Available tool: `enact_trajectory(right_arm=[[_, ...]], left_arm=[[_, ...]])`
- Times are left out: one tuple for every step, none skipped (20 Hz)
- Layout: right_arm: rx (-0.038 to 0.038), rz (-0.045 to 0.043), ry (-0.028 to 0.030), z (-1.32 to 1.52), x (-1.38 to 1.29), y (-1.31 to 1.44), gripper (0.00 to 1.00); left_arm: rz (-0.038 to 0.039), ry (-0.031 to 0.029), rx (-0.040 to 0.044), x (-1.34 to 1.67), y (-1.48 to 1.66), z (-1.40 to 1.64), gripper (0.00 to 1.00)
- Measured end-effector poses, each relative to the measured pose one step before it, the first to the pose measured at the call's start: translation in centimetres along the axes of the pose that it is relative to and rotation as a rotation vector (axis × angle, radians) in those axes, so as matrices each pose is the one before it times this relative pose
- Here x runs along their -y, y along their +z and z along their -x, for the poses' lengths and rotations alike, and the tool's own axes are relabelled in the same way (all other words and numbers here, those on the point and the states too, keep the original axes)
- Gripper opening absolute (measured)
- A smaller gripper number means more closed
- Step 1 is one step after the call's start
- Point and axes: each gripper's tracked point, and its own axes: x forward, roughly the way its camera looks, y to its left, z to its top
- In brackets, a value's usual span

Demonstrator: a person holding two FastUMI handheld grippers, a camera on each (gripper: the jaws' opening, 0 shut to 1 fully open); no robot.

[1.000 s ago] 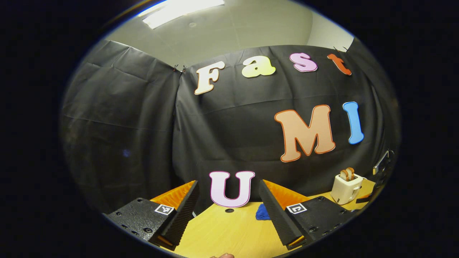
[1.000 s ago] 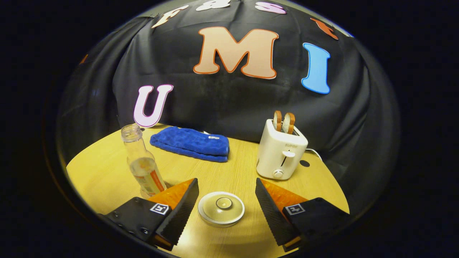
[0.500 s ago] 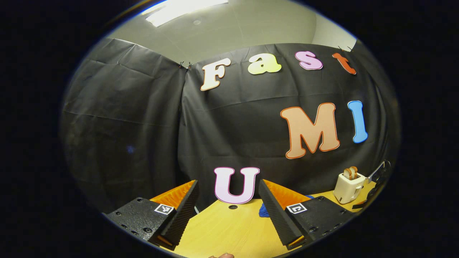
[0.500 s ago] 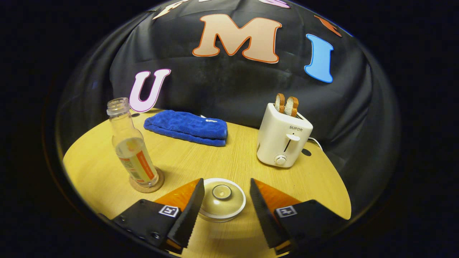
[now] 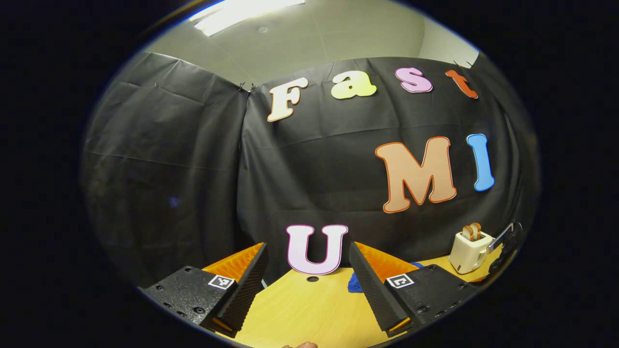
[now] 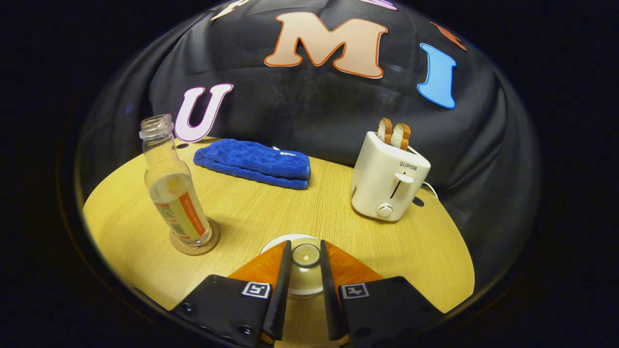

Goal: Open the teacup lid with one hand, grasp the water bottle and pour water into the teacup with the other hand; after pouring, place the water bottle on the coaster and then close the teacup lid.

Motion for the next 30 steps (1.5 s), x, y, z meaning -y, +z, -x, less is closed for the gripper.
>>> enact_trajectory(right_arm=[[-0.00371, 0.0021, -0.00264, -0.171, -0.048, -0.21, 0.36], [-0.00224, -0.00275, 0.00394, 0.362, -0.024, 0.155, 0.34], [-0.00124, -0.00632, 0.00273, 0.12, -0.084, 0.118, 0.34], [-0.00264, 0.00206, 0.00265, -0.086, 0.013, -0.12, 0.29], [0.00013, 0.00079, -0.00452, 0.01, 0.049, 0.023, 0.29], [-0.00475, 0.00419, 0.00859, 0.015, -0.161, -0.023, 0.27], [-0.00494, -0.00677, 0.00583, -0.03, -0.15, 0.06, 0.22], [-0.00291, -0.00994, 0.00418, 0.129, -0.058, 0.098, 0.24], [-0.00484, -0.02177, 0.0048, 0.122, 0.003, 0.151, 0.22], [-0.0022, -0.0347, 0.01063, 0.167, -0.107, 0.123, 0.24], [-0.00779, -0.03411, 0.00428, 0.173, 0.02, 0.237, 0.22], [-0.00224, -0.02963, 0.00348, 0.203, 0.224, 0.225, 0.24], [0.0063, -0.02086, -0.00953, 0.279, 0.362, 0.434, 0.24], [0.01184, -0.01069, -0.01154, 0.158, 0.725, 0.577, 0.25], [0.00666, -0.00984, -0.00447, 0.382, 0.449, 0.532, 0.26], [0.00644, -0.00971, -0.00446, 0.381, 0.349, 0.201, 0.22], [0.00125, -0.01065, -0.00456, 0.347, 0.499, 0.245, 0.22], [-0.00025, -0.01148, -0.00804, 0.256, 0.656, -0.015, 0.22], [-0.00284, -0.01724, -0.00691, 0.396, 0.463, 0.108, 0.26], [0.00087, -0.0187, -0.00823, 0.302, 0.534, 0.199, 0.24], [0.00098, -0.01572, -0.00919, 0.325, 0.481, 0.21, 0.24], [0.00759, -0.00393, -0.01186, 0.335, 0.629, 0.306, 0.22], [0.00877, 0.00792, -0.01527, 0.258, 0.59, 0.329, 0.21], [0.00511, 0.00718, -0.01021, 0.202, 0.473, 0.107, 0.24], [0.00545, 0.00298, -0.00836, 0.391, 0.341, 0.167, 0.24], [0.00335, 0.00319, -0.00693, 0.241, 0.32, 0.043, 0.24], [0.00208, 0.00184, -0.00975, 0.377, 0.348, 0.063, 0.24], [0.00328, -0.00035, -0.00875, 0.173, 0.384, 0.062, 0.24], [0.00135, -0.00065, -0.00867, 0.394, 0.378, 0.076, 0.24], [0.00172, 0.00188, -0.01041, 0.342, 0.441, 0.049, 0.21]], left_arm=[[0.00098, -0.00255, -0.00033, 0.132, -0.116, -0.012, 0.97], [0.00308, -0.00345, -0.00087, 0.162, 0.029, -0.089, 0.97], [0.00288, -0.00288, -0.00202, 0.175, -0.151, -0.002, 0.99], [0.00283, -0.00341, -0.00277, 0.111, -0.055, -0.097, 0.97], [0.0032, -0.00045, -0.00144, 0.033, -0.148, -0.033, 0.97], [0.00513, -0.00485, 0.00035, 0.121, -0.001, -0.06, 0.98], [0.00546, -0.00577, -0.00072, 0.207, -0.242, 0.105, 0.98], [0.00412, -0.00799, -0.00124, 0.277, -0.212, -0.122, 0.98], [0.00282, -0.0094, -0.00109, 0.223, -0.414, -0.078, 0.98], [0.00517, -0.01064, 0.00336, 0.301, -0.377, -0.151, 0.99], [0.00841, -0.02136, 0.00134, 0.585, -0.444, -0.03, 0.98], [0.01011, -0.02069, -0.00157, 0.666, -0.457, -0.039, 0.98], [0.00646, -0.01948, -0.00508, 0.676, -0.708, -0.047, 0.98], [0.00502, -0.02133, -0.00822, 0.752, -0.691, -0.134, 0.99], [0.00369, -0.02342, -0.00836, 0.832, -0.731, -0.276, 1.0], [0.00531, -0.03179, -0.0069, 0.993, -0.669, -0.216, 0.98], [0.00409, -0.03659, -0.0105, 1.209, -0.827, -0.293, 0.98], [-0.00034, -0.02905, -0.01387, 0.912, -0.965, -0.283, 1.0], [-0.00246, -0.03044, -0.01468, 0.9, -1.044, -0.129, 0.98], [0.00119, -0.0347, -0.01764, 0.987, -0.968, -0.23, 0.98], [0.00371, -0.03237, -0.01174, 1.028, -0.837, -0.214, 0.98], [0.00776, -0.02958, -0.00883, 0.76, -0.654, -0.288, 0.98], [0.00715, -0.02153, -0.00714, 0.537, -0.694, -0.341, 0.98], [0.00387, -0.01948, -0.01671, 0.541, -0.816, -0.315, 0.98], [0.00598, -0.01725, -0.00998, 0.527, -0.898, -0.325, 0.98], [0.00062, -0.0159, -0.02262, 0.368, -0.807, -0.421, 0.98], [0.00177, -0.02258, -0.01665, 0.569, -0.932, -0.179, 0.98], [0.00081, -0.02038, -0.01313, 0.538, -0.74, -0.197, 0.98], [-0.00176, -0.02106, -0.0119, 0.529, -0.887, -0.337, 0.99], [-0.00839, -0.01487, -0.01556, 0.436, -0.904, -0.13, 0.99]])
